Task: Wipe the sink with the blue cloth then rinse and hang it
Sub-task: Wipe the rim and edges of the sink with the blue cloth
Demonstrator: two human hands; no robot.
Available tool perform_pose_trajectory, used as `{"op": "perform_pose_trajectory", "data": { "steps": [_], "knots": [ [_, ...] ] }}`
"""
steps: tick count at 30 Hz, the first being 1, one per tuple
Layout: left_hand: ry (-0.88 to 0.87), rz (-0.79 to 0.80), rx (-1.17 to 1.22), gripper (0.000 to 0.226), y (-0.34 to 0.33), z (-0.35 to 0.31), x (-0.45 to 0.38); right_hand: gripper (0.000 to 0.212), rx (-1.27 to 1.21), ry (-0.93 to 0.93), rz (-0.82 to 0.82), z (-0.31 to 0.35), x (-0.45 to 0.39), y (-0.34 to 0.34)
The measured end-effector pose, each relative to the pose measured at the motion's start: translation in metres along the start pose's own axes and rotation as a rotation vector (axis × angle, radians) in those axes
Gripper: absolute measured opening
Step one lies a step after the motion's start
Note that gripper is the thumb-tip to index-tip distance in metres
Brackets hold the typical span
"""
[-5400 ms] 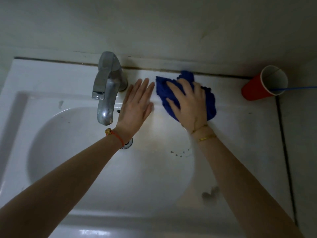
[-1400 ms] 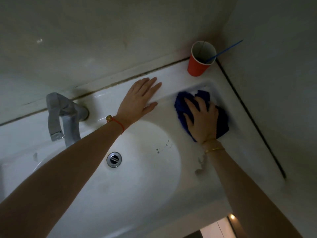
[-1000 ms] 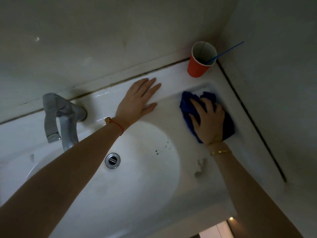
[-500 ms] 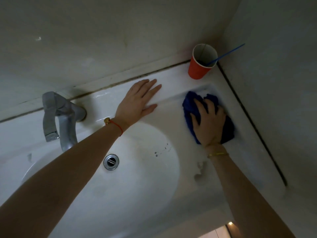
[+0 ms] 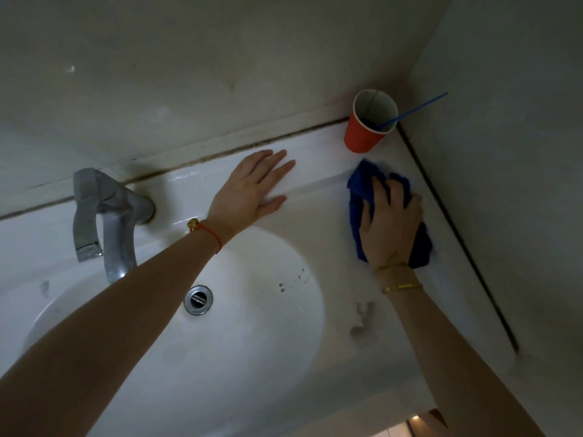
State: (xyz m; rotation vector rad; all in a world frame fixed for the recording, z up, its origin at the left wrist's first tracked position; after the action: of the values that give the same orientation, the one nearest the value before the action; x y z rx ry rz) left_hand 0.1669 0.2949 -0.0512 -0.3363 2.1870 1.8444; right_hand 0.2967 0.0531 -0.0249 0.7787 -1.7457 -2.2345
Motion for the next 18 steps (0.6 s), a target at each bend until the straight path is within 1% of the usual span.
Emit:
{"op": "perform_pose_trajectory", "data": {
  "steps": [3,4,5,7,8,9,13,15,18],
  "knots": [
    [0.005,0.004,-0.004,0.059,0.000,0.000,0.000,0.043,0.083,-0.038,-0.148,-0.011,-0.022,0.016],
    [0.006,0.005,-0.005,0.059,0.000,0.000,0.000,0.043,0.116,-0.037,-0.141,-0.014,-0.032,0.017],
    [0.007,0.005,-0.006,0.059,0.001,-0.001,0.000,0.046,0.140,-0.022,-0.092,-0.014,-0.041,0.014],
    [0.007,0.004,-0.006,0.059,0.001,-0.001,-0.001,0.055,0.177,0.018,0.059,-0.013,-0.050,0.002],
    [0.006,0.006,-0.004,0.059,0.000,-0.001,-0.001,0.059,0.189,0.033,0.097,-0.014,-0.051,-0.003],
    [0.005,0.005,-0.005,0.059,0.000,-0.001,0.000,0.061,0.200,0.051,0.107,-0.016,-0.050,-0.005],
    [0.003,0.004,-0.013,0.059,0.000,-0.001,0.000,0.063,0.238,0.132,0.058,-0.042,-0.029,0.004],
    [0.003,-0.001,-0.013,0.059,0.001,0.000,0.000,0.063,0.245,0.126,0.055,-0.050,-0.020,0.007],
    [0.003,0.000,-0.011,0.059,0.001,0.000,0.001,0.060,0.193,0.084,0.060,-0.033,-0.042,0.000]
  ]
}}
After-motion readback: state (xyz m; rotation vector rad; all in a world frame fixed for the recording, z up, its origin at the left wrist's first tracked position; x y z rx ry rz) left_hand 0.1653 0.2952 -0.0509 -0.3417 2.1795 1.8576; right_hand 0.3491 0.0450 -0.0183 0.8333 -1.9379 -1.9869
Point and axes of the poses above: each hand's wrist, its own x-axis away from the middle knuckle, its own y-axis out of the back of the hand, z = x × y, the point moved 1 cm from there along -x, towards the middle knuckle, and after that the axes turned 5 degrees about -y, right-handed, at the moved point
